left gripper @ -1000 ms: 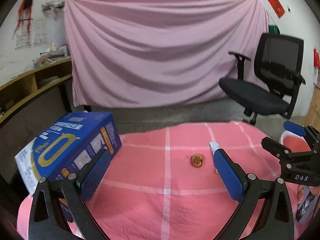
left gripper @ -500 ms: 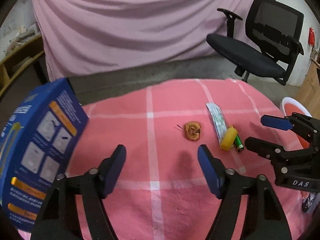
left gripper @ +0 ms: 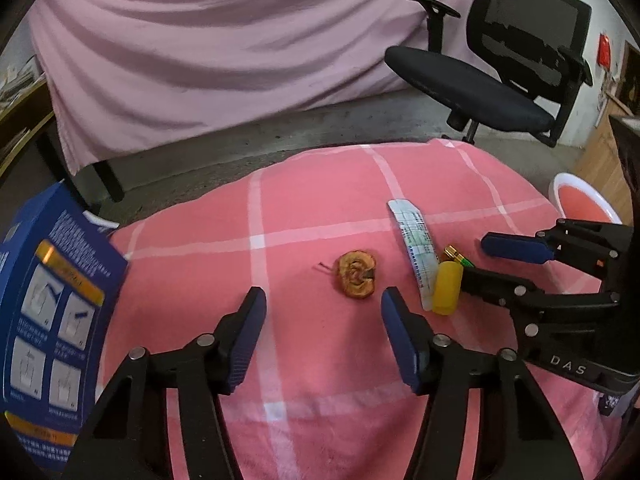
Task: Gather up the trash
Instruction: 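Grasp the brown bottle cap with the left tool while the right tool grasps the green battery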
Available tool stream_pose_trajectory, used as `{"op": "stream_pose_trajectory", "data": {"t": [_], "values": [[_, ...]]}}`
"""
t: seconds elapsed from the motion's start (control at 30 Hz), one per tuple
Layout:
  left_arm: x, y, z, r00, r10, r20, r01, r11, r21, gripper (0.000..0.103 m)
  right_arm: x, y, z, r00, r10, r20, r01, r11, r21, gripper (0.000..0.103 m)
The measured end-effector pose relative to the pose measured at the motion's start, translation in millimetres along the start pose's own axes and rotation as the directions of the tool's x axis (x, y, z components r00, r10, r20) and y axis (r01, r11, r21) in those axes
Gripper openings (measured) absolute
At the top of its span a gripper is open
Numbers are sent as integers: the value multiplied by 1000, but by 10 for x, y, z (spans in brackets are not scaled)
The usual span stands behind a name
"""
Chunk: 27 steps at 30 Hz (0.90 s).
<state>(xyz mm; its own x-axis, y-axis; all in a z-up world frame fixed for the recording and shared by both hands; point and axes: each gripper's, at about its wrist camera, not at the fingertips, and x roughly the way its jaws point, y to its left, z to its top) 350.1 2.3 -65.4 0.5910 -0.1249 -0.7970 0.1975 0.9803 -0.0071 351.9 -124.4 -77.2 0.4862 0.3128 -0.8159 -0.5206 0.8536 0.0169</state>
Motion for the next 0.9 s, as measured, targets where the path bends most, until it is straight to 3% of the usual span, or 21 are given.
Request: {"op": "stream_pose_trajectory", "data": {"t": [0.13, 0.23, 0.3, 0.37, 0.67, 0.8, 0.9], "values": [[93, -38, 29, 1000, 0, -24, 1, 1000, 20, 42, 21, -6, 27, 1000, 3, 2, -3, 1000, 0, 27], [148, -68, 51, 999, 10, -33, -9, 999, 35, 38, 29, 8, 24, 1000, 18, 0, -18, 1000, -8, 18], [182, -84, 62, 999, 13, -36, -11, 999, 39, 32, 32, 17, 26, 1000, 23, -2, -23, 1000, -11, 13], [187, -77, 63, 999, 23, -37, -21, 999, 41, 18, 35, 19, 24, 1000, 27, -1, -27, 1000, -10, 11], [63, -70, -20, 999, 30, 16, -30, 1000, -6, 18, -77, 10, -4, 998, 25, 61, -26, 1000, 7, 8], [-151, -63, -103, 994, 37, 104, -30, 997, -71, 18, -261, -20, -32, 986, 22, 163, -26, 999, 24, 8], [-374, -91, -177, 977, 52, 205, -28, 992, -122, 18, -464, -47, -89, 961, 9, 276, -20, 999, 37, 8]]}}
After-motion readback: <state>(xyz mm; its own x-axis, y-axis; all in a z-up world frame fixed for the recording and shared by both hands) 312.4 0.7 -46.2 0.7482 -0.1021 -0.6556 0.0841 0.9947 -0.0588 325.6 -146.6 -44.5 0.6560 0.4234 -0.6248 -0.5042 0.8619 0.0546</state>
